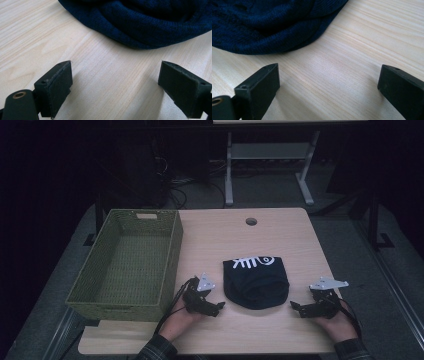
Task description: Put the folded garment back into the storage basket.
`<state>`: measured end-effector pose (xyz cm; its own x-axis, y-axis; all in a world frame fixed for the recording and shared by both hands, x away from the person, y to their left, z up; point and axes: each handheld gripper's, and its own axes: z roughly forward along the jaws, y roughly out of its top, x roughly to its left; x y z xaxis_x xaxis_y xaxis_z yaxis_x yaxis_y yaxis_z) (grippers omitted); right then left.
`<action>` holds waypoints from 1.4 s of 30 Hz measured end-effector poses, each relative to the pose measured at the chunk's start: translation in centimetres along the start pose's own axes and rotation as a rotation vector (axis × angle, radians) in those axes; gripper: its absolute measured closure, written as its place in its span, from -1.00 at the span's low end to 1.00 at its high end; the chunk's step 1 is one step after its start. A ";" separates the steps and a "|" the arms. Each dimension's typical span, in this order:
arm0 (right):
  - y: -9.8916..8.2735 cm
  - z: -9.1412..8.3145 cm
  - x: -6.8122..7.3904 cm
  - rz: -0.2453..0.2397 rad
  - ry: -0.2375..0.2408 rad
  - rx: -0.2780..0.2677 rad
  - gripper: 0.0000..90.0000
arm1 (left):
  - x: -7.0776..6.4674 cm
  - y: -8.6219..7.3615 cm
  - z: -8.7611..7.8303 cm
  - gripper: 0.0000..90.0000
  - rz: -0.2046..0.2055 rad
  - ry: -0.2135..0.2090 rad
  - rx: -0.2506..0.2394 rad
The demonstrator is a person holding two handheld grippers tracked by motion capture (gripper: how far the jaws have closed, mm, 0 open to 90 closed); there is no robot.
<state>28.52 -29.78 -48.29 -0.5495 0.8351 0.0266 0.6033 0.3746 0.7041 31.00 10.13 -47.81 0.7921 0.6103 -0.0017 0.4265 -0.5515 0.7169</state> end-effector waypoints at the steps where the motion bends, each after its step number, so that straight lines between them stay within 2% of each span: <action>1: 0.0 0.0 0.0 0.000 0.001 0.003 -0.90 | 0.0 0.0 0.0 -0.75 0.000 0.000 0.000; 3: 0.1 -0.1 -0.1 0.001 0.005 0.008 -0.87 | 0.0 0.0 0.0 -0.75 0.003 -0.003 0.000; 5: 0.3 -0.4 -0.5 0.004 0.007 0.020 -0.69 | 0.1 0.0 -0.1 -0.75 0.014 -0.012 0.002; 7: 0.5 -0.5 -0.8 0.014 0.019 0.020 -0.63 | 0.2 -0.1 -0.1 -0.75 0.024 -0.022 0.006; 8: 0.7 -0.5 -0.9 0.028 0.026 0.028 -0.53 | 0.3 -0.1 -0.2 -0.75 0.032 -0.030 0.008; 12: 1.3 -0.6 -1.2 0.025 0.063 0.037 -0.21 | 0.4 -0.2 -0.2 -0.76 0.041 -0.039 0.004; 16: 2.1 -0.8 -1.3 0.024 0.073 0.025 0.01 | 0.5 -0.3 -0.4 -0.75 0.050 -0.045 0.005; 18: 2.8 -0.9 -1.3 0.020 0.100 0.017 0.27 | 0.5 -0.3 -0.4 -0.75 0.048 -0.044 0.005; 22: 4.0 -0.9 -1.4 -0.002 0.129 0.002 0.53 | 0.5 -0.4 -0.4 -0.75 0.047 -0.043 0.005; 29: 5.9 -0.8 -1.7 -0.006 0.136 -0.029 0.99 | 0.5 -0.4 -0.4 -0.75 0.047 -0.043 0.005; 30: 6.1 -0.9 -1.8 -0.010 0.135 -0.041 0.99 | 0.5 -0.4 -0.4 -0.75 0.048 -0.043 0.005; 33: 6.8 -0.6 -2.0 -0.003 0.144 -0.031 1.00 | 0.5 -0.4 -0.4 -0.75 0.048 -0.043 0.005; 36: 7.5 -0.3 -2.0 -0.017 0.146 -0.056 1.00 | 0.5 -0.4 -0.4 -0.75 0.047 -0.044 0.005; 38: 7.9 0.0 -2.1 -0.025 0.149 -0.045 1.00 | 0.4 -0.4 -0.4 -0.75 0.046 -0.044 0.004; 42: 8.7 0.3 -2.2 -0.017 0.159 -0.066 1.00 | 0.5 -0.3 -0.4 -0.76 0.048 -0.043 0.006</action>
<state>35.18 -28.27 -42.43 -0.6469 0.7528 0.1220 0.5568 0.3570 0.7500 31.04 10.85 -47.77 0.8298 0.5581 0.0025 0.3898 -0.5828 0.7130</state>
